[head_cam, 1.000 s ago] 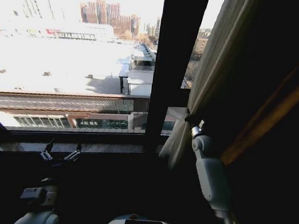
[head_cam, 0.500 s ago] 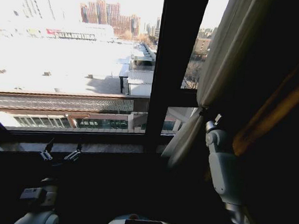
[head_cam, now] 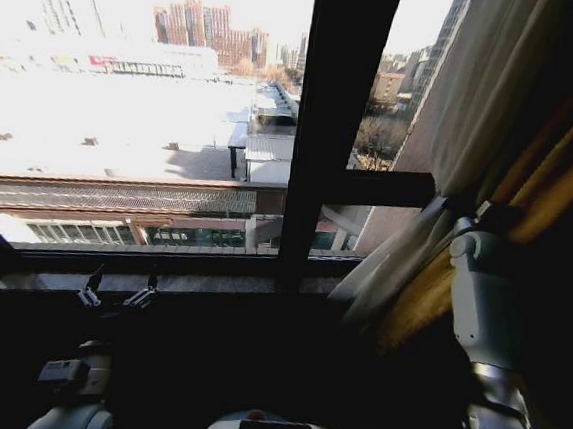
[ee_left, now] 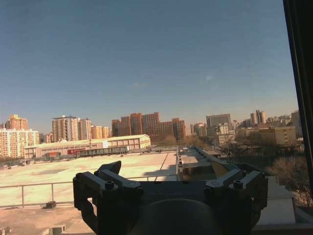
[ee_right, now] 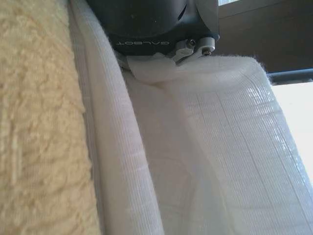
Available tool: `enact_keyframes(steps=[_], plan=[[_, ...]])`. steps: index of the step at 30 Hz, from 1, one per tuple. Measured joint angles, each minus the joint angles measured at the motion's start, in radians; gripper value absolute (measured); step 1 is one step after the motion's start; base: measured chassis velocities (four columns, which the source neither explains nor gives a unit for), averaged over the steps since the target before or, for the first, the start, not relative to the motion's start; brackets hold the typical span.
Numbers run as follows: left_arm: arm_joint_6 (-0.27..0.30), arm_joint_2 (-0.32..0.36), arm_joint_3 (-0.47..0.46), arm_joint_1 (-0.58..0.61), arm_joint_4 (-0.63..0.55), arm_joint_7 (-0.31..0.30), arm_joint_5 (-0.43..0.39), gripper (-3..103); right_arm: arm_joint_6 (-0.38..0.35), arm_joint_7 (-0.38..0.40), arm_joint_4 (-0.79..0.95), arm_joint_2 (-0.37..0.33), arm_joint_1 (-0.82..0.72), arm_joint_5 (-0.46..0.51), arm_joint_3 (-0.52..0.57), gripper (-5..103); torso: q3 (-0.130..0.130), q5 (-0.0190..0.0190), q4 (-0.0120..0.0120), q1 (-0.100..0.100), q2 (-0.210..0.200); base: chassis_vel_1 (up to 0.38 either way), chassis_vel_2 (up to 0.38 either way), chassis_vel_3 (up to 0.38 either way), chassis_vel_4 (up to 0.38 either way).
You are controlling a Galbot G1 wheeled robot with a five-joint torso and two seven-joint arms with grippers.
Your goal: Open the curtains by pulling them apart, changing their state from closed to fully open.
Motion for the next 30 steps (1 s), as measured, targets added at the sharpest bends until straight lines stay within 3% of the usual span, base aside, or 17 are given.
enact_keyframes(steps=[21,30], plan=[[-0.020,-0.006,-0.005,0.009,0.004,-0.001,0.000,100,0.054,-0.010,-0.291,-0.055,0.062,-0.098,0.019,1,0.000,-0.0002,0.0001,0.000,0.000,0.000,0.000,0.000,0.000],[-0.022,-0.005,-0.004,0.009,0.005,-0.002,0.000,100,0.048,-0.010,-0.266,-0.070,0.032,-0.097,0.035,-2,0.000,0.0003,-0.0003,0.000,0.000,0.000,0.000,0.000,0.000]])
